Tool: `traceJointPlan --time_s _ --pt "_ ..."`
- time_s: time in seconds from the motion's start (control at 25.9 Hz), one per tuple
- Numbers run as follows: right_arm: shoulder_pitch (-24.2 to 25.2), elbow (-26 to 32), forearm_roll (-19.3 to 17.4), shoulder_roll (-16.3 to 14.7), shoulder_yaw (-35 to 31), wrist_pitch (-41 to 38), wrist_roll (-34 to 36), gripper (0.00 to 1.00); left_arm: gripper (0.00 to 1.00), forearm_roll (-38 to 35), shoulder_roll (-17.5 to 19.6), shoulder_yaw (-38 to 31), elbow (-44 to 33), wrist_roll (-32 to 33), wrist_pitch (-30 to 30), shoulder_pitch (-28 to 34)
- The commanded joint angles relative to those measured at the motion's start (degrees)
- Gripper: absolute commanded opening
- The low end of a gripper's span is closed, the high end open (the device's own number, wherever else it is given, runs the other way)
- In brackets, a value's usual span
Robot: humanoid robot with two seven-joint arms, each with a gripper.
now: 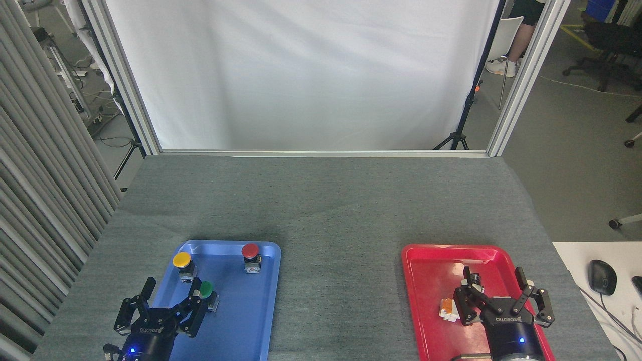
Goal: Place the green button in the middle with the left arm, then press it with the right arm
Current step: 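Move the left hand toward the green button on the blue tray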
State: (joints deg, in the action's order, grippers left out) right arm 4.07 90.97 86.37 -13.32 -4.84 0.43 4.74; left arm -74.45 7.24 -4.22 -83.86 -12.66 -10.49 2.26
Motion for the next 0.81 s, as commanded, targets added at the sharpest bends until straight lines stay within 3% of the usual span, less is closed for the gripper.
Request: traceJointPlan --time_s 0.0,0.5,0.77 --pt "-0.2 -0.09 -0.06 -0.04 0.0 0.09 0.01 1.0 0.99 -0.08 0.32 0.0 0.36 0.01 -0.41 0.2" --pt "-1.08 -0.26 -0.24 0.23 1.15 -0.08 0.01 1.0 0.99 -0.16 0.41 0.0 0.45 0.18 -0.5 1.17" --pt "-1.43 -0.88 -3.58 0.32 3.17 -0.17 0.01 1.0 0.99 -0.16 0.41 0.0 0.45 0.18 -0.32 0.55"
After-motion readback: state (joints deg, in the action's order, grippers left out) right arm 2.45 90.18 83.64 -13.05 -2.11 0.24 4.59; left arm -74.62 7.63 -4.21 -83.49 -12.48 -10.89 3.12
